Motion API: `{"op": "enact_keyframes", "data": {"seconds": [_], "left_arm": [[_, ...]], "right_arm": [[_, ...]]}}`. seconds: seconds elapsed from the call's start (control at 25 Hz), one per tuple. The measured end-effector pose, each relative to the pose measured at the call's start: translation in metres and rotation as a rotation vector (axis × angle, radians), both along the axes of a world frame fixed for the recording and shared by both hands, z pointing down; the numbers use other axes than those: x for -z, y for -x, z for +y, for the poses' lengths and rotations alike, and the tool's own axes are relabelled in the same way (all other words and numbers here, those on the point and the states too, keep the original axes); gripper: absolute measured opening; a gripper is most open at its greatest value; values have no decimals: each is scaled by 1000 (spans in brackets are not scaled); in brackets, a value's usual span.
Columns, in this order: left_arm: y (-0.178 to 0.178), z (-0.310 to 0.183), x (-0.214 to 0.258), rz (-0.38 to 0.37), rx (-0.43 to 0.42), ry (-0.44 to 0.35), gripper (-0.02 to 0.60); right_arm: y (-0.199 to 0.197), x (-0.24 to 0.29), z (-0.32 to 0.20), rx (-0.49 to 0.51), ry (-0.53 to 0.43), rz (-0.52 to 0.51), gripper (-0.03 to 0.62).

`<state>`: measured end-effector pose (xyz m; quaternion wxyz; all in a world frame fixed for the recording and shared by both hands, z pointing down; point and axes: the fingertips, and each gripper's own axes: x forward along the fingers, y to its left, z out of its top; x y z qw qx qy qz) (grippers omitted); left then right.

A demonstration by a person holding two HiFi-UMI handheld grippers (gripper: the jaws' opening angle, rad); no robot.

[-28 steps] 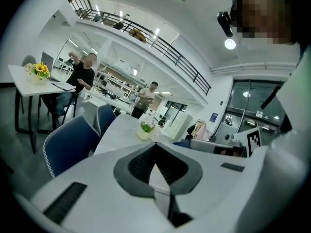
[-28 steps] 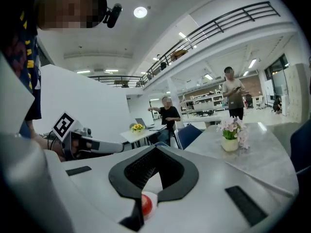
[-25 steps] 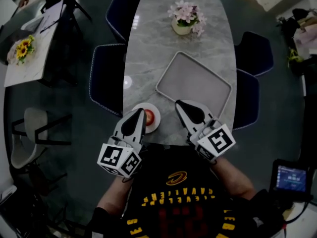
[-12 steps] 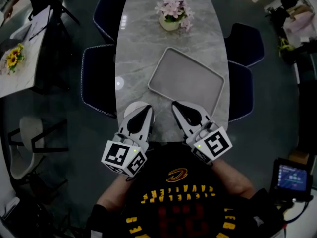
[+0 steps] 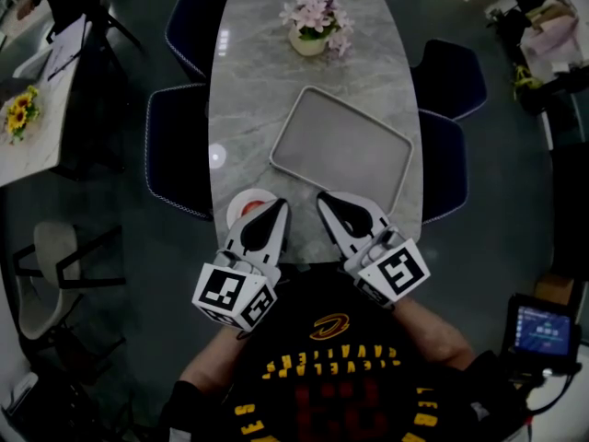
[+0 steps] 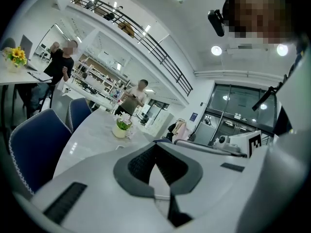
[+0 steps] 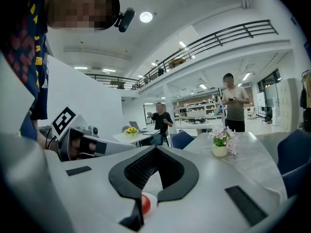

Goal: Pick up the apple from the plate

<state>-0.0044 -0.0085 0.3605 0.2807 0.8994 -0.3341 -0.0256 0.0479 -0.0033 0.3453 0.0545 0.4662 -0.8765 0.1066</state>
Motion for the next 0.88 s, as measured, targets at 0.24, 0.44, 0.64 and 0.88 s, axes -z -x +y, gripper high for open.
{"op": "enact_keyframes", "data": {"seconds": [0.24, 0.44, 0.64, 0.88], "left_arm": [[-7, 3, 1, 7, -12, 1, 0], [-8, 4, -2, 2, -15, 5, 0], [-10, 6, -3, -2, -19, 8, 0], [-10, 6, -1, -13, -22, 7, 0]], "right_arm": [[-5, 0, 4, 3, -13, -21, 5], [-6, -1, 5, -8, 2, -30, 5], [-8, -5, 7, -10, 16, -14, 5], [-10, -7, 8, -13, 6, -25, 5]]}}
